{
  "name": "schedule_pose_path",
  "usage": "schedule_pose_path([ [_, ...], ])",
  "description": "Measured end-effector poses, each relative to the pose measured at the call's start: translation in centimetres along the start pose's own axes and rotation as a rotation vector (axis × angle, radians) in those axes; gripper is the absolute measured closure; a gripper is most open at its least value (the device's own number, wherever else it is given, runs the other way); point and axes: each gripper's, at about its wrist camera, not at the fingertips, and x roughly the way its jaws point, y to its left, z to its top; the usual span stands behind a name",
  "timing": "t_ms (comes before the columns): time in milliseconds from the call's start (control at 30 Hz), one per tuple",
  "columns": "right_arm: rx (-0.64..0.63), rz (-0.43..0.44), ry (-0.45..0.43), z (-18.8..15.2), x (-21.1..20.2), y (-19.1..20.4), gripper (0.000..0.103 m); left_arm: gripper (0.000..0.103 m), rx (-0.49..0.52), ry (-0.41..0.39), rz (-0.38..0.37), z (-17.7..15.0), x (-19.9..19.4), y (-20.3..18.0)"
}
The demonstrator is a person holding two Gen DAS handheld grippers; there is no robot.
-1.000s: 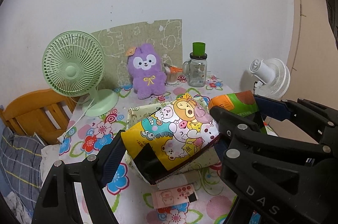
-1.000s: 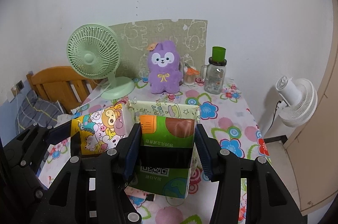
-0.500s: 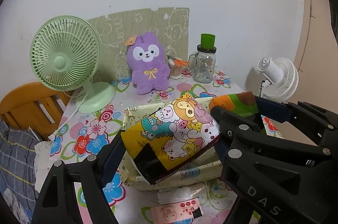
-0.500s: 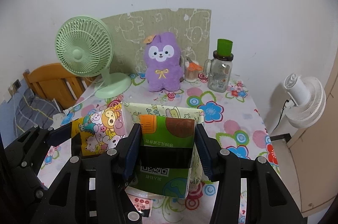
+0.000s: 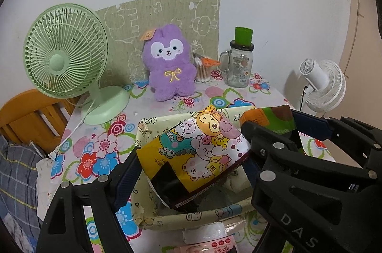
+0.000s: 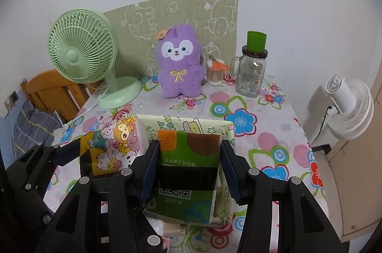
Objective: Organize soft objects
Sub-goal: 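Lower both tissue packs into the box and open both tools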
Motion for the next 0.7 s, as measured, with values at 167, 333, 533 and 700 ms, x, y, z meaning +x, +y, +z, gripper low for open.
schedule_pose_path([
  [167,0.011,0.008,0.02,-0.1,1.2,-0.3,0.049,0.016,-0.006,0.024,-0.001,-0.1,1.4,0.3],
  [333,0.022,0.002,0.038,-0.2,2.4,-0.7,0.049,0.014,0.011,0.062,0.003,-0.4,2.9,0.2],
  [533,0.008,-0.013,0.046,-0.1,3.5,-0.6,0.05,0.004,0.032,0.085,0.021,-1.1,4.1,0.1],
  [700,-0.004,-0.007,0.055,0.0,4.5,-0.2,0.05,0.003,0.014,0.11,0.02,-1.4,4.8,0.9],
])
